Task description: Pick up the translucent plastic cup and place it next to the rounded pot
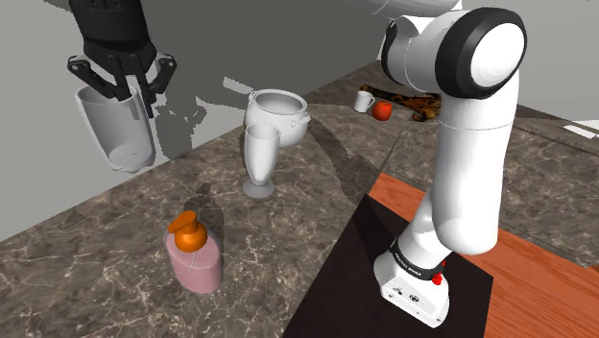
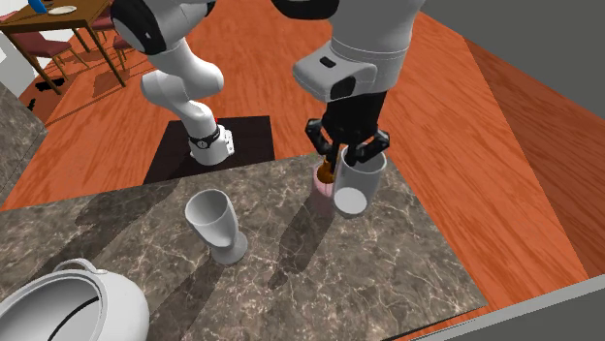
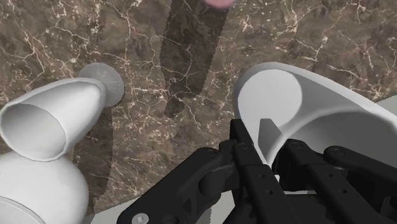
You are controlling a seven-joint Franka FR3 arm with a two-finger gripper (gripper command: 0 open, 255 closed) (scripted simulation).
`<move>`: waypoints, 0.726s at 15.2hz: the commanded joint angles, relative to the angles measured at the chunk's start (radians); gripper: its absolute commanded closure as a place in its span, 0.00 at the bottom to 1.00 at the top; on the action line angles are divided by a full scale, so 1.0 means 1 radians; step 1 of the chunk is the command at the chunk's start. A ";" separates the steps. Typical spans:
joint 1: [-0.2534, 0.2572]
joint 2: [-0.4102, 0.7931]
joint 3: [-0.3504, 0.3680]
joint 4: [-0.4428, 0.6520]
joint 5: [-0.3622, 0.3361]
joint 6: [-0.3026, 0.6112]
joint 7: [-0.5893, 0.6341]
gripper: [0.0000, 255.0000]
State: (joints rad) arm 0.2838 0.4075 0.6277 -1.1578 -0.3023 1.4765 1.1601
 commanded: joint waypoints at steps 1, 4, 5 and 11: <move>-0.053 -0.058 0.001 -0.074 0.032 0.027 -0.032 1.00; -0.150 -0.170 -0.005 -0.217 0.096 0.081 -0.106 1.00; -0.178 -0.205 -0.012 -0.258 0.117 0.096 -0.133 1.00; -0.303 -0.384 -0.074 -0.455 0.220 0.159 -0.308 1.00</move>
State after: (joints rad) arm -0.0015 0.0513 0.5652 -1.5856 -0.0976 1.6278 0.8830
